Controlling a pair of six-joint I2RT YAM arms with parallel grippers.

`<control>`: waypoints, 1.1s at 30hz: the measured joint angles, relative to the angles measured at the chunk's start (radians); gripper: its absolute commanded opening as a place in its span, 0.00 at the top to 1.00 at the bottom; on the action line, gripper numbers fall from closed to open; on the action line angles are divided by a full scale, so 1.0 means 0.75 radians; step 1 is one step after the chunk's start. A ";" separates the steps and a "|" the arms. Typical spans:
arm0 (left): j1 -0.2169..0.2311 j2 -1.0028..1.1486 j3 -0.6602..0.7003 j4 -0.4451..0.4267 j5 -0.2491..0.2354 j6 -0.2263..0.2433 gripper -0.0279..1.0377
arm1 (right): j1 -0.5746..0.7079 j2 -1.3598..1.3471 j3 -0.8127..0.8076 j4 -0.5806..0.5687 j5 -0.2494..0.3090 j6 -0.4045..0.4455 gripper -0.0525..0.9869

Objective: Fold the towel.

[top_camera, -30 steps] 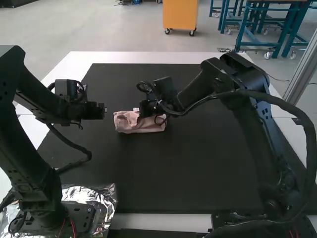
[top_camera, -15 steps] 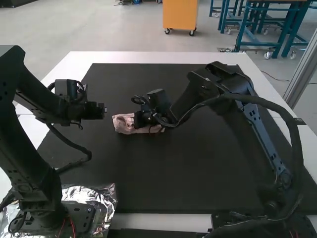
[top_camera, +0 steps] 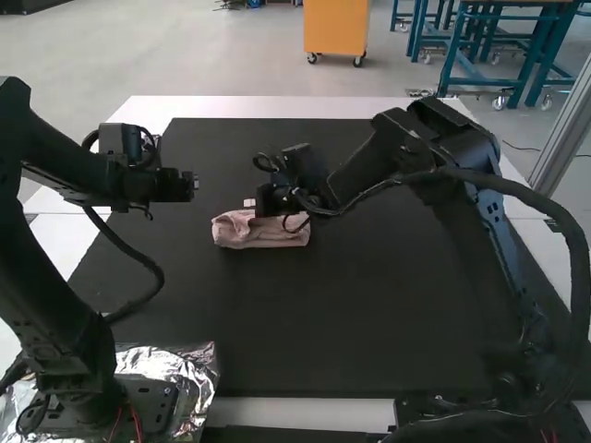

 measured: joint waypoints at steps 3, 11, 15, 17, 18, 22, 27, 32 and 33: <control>-0.001 -0.046 0.082 -0.057 0.000 -0.001 0.07 | -0.063 -0.168 0.066 -0.096 0.001 0.010 0.76; -0.006 -0.194 0.234 -0.228 -0.001 -0.001 0.07 | -0.256 -0.687 0.151 -0.331 0.019 0.018 0.07; -0.050 -0.321 0.290 -0.313 0.001 -0.001 0.07 | -0.362 -0.940 0.130 -0.426 0.079 -0.025 0.07; -0.087 -0.400 0.313 -0.355 0.001 -0.001 0.07 | -0.421 -1.080 0.090 -0.437 0.119 -0.060 0.07; -0.107 -0.449 0.323 -0.378 0.002 -0.001 0.07 | -0.455 -1.152 0.066 -0.446 0.135 -0.075 0.07; -0.144 -0.627 0.354 -0.454 0.027 -0.002 0.07 | -0.595 -1.459 -0.046 -0.502 0.183 -0.117 0.07; -0.145 -0.855 0.355 -0.510 0.087 -0.032 0.07 | -0.704 -1.827 -0.219 -0.658 0.207 -0.155 0.07; -0.131 -1.125 0.341 -0.558 0.114 -0.053 0.07 | -0.798 -2.210 -0.428 -0.762 0.222 -0.171 0.07; -0.126 -1.190 0.335 -0.587 0.118 -0.056 0.07 | -0.814 -2.288 -0.453 -0.792 0.223 -0.174 0.07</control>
